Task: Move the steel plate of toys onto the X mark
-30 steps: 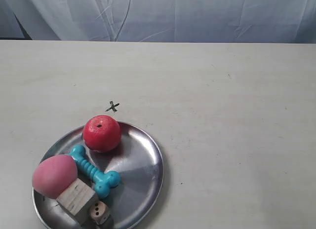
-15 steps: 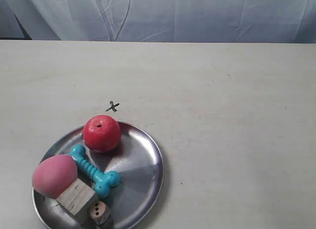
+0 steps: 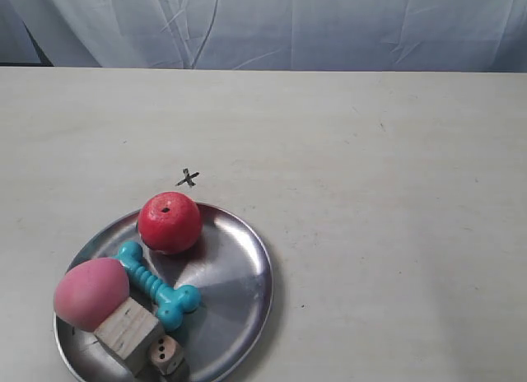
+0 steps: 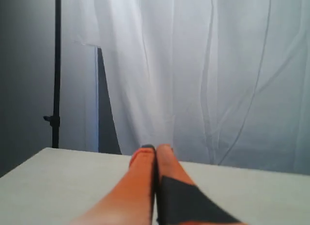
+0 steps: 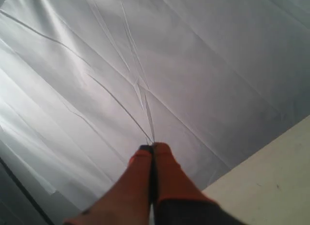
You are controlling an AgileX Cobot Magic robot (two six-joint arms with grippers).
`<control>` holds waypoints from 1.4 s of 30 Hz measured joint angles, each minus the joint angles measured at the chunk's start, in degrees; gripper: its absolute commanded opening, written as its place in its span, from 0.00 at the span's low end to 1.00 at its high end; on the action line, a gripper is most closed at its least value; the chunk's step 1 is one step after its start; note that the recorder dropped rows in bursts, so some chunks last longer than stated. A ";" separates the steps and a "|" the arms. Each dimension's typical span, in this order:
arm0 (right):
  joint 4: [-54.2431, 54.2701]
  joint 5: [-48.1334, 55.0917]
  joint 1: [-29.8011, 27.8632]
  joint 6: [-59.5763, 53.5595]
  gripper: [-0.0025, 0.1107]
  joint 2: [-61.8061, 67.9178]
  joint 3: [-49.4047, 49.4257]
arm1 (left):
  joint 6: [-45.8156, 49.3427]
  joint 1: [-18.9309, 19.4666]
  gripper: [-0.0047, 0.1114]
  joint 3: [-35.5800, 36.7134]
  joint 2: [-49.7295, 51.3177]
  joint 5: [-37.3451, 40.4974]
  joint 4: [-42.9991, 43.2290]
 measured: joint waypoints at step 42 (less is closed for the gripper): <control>7.37 54.33 0.00 -35.68 0.01 71.08 -34.46 | -14.19 0.00 0.04 -42.73 75.76 51.27 -0.33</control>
